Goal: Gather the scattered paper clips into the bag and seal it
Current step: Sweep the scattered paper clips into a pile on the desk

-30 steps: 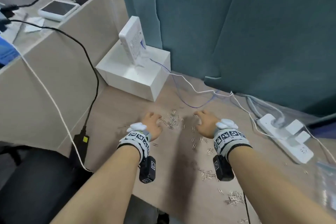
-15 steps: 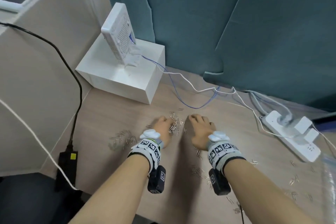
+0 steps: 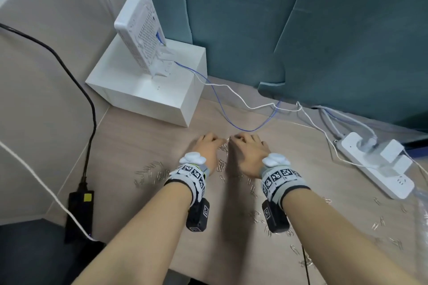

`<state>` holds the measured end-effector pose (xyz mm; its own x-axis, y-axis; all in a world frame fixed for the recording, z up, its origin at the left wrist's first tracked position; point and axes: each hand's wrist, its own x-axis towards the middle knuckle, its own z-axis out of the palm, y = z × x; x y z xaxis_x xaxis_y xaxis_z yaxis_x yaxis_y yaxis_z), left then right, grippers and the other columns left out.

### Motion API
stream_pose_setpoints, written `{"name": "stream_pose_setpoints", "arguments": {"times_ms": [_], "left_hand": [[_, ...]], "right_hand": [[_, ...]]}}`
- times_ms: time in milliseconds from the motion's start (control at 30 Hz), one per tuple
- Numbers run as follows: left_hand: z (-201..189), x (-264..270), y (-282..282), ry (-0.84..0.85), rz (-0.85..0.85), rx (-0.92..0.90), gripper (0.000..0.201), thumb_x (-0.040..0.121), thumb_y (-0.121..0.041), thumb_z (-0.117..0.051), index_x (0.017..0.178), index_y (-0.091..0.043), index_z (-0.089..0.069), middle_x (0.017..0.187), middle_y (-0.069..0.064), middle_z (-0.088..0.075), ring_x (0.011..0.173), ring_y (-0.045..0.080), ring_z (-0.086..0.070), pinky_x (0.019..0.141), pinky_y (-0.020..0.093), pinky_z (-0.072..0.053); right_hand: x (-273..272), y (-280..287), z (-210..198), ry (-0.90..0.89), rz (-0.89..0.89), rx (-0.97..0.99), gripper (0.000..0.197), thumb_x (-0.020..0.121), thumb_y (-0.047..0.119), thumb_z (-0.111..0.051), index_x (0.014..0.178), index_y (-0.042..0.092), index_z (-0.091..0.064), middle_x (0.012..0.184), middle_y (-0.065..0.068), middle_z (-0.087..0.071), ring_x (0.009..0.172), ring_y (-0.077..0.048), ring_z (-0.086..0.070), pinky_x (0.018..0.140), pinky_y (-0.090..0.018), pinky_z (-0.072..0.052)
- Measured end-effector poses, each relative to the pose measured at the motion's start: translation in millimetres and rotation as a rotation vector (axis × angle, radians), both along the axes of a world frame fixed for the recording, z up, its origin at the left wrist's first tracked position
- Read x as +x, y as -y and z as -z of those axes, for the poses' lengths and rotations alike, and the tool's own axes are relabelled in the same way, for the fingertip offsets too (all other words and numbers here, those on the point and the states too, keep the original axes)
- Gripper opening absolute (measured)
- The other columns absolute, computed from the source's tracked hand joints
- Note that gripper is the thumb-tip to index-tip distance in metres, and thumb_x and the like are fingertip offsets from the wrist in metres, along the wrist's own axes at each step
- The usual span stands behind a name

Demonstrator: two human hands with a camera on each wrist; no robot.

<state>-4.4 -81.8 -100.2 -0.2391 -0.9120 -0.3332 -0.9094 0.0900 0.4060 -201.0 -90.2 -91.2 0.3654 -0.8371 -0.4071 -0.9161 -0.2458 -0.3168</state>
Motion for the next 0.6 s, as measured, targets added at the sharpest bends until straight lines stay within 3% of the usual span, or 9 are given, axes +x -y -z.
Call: {"name": "stream_pose_setpoints", "arguments": {"times_ms": [100, 200, 267, 333, 500, 600], "left_hand": [[-1, -2, -23, -0.027, -0.014, 0.015, 0.071, 0.075, 0.001, -0.049, 0.136, -0.037, -0.054, 0.122, -0.006, -0.053, 0.109, 0.025, -0.05, 0.093, 0.034, -0.044], [12, -1, -45, -0.089, -0.03, 0.04, 0.067, 0.073, -0.004, -0.045, 0.123, -0.046, -0.053, 0.111, -0.015, -0.051, 0.1, 0.021, -0.056, 0.086, 0.039, -0.052], [35, 3, -53, -0.18, -0.027, 0.072, 0.058, 0.071, -0.009, -0.044, 0.115, -0.044, -0.058, 0.103, -0.013, -0.053, 0.091, 0.023, -0.063, 0.082, 0.042, -0.055], [24, 4, -57, -0.189, -0.079, 0.057, 0.053, 0.071, -0.013, -0.042, 0.111, -0.038, -0.066, 0.102, -0.008, -0.058, 0.092, 0.024, -0.063, 0.083, 0.042, -0.055], [-3, 16, -54, -0.022, -0.236, -0.106, 0.058, 0.076, -0.007, -0.05, 0.125, -0.035, -0.062, 0.125, -0.009, -0.056, 0.114, 0.025, -0.053, 0.093, 0.038, -0.043], [-12, 34, -61, 0.092, -0.353, -0.056, 0.054, 0.083, -0.008, -0.052, 0.132, -0.03, -0.055, 0.146, -0.004, -0.044, 0.128, 0.026, -0.042, 0.097, 0.041, -0.039]], "right_hand": [[1, -18, -1, 0.042, -0.012, 0.045, 0.075, 0.077, 0.024, -0.057, 0.149, 0.034, -0.04, 0.148, 0.012, -0.036, 0.13, -0.022, -0.037, 0.098, -0.04, -0.04], [1, -38, -1, 0.105, -0.029, 0.117, 0.069, 0.076, 0.019, -0.057, 0.143, 0.031, -0.047, 0.145, 0.013, -0.04, 0.128, -0.021, -0.041, 0.102, -0.04, -0.043], [1, -45, -1, 0.147, -0.025, 0.157, 0.061, 0.076, 0.016, -0.056, 0.136, 0.03, -0.053, 0.137, 0.013, -0.045, 0.124, -0.022, -0.045, 0.102, -0.039, -0.044], [2, -44, -5, 0.134, -0.031, 0.143, 0.056, 0.077, 0.018, -0.057, 0.131, 0.032, -0.054, 0.13, 0.01, -0.048, 0.12, -0.022, -0.048, 0.099, -0.038, -0.043], [12, -23, -4, 0.054, -0.044, 0.066, 0.081, 0.076, 0.029, -0.058, 0.152, 0.038, -0.033, 0.15, 0.011, -0.037, 0.133, -0.022, -0.037, 0.1, -0.039, -0.038], [25, -24, -5, 0.009, -0.12, 0.055, 0.077, 0.078, 0.032, -0.06, 0.152, 0.034, -0.037, 0.153, 0.013, -0.036, 0.136, -0.021, -0.035, 0.099, -0.037, -0.034]]}}
